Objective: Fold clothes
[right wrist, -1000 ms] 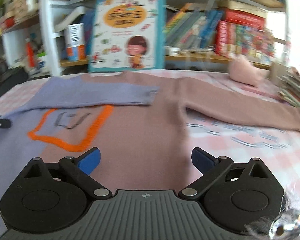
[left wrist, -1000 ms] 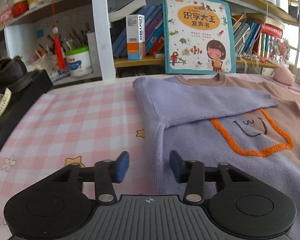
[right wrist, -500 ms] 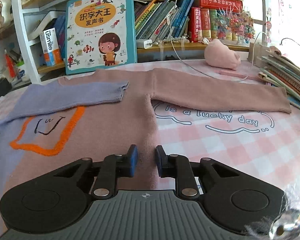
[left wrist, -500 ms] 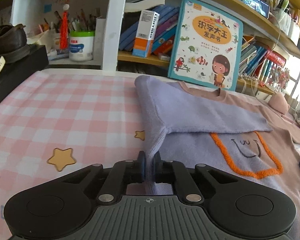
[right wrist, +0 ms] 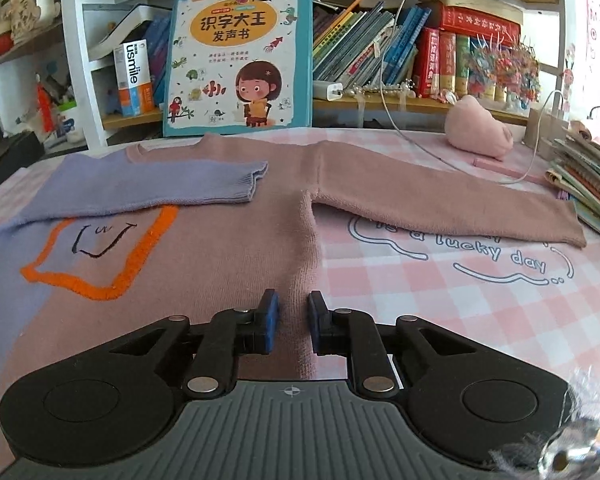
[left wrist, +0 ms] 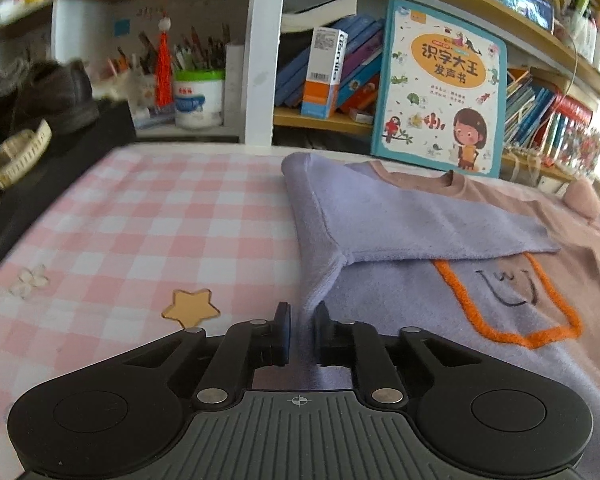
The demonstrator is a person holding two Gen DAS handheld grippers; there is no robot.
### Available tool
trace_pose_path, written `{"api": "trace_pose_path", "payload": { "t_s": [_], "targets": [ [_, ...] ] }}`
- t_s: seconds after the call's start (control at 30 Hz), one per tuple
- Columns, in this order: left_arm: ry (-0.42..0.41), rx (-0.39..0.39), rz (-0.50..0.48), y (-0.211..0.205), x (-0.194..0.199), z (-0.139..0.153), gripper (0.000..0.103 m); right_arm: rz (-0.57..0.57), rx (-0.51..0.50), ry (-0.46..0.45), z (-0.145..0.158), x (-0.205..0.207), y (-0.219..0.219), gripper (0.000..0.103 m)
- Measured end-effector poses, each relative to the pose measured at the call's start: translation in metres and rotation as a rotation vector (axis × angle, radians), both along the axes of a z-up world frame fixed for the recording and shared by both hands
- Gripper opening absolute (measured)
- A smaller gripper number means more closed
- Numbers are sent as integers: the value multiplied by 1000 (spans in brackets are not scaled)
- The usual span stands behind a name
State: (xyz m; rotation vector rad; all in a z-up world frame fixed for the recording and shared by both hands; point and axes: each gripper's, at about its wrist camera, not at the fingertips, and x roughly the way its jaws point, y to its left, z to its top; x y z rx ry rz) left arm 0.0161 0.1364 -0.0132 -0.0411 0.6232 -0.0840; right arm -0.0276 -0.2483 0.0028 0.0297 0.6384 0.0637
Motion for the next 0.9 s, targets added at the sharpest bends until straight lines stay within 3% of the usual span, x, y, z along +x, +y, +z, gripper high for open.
{"api": "trace_pose_path", "payload": {
  "t_s": [0.07,0.13,0.3,0.53,0.9],
  "targets": [
    [-32,50,5,-7,-4,3,32,-7,2,-3,1,-1,-2,22],
    [-94,97,0,-14,-10,12,62,-11,13,-20,4,-3,-5,41],
    [-210,99,-79,-31,-22,38,76,-48,18,-82,16,-8,-13,62],
    [-252,-7,-248,-64,-29,51,79,-138,-21,-121,27,-9,-33,70],
    [-161,62,-383,-103,-30,18,79,-303,-46,-114,35,-3,-102,70]
  ]
}}
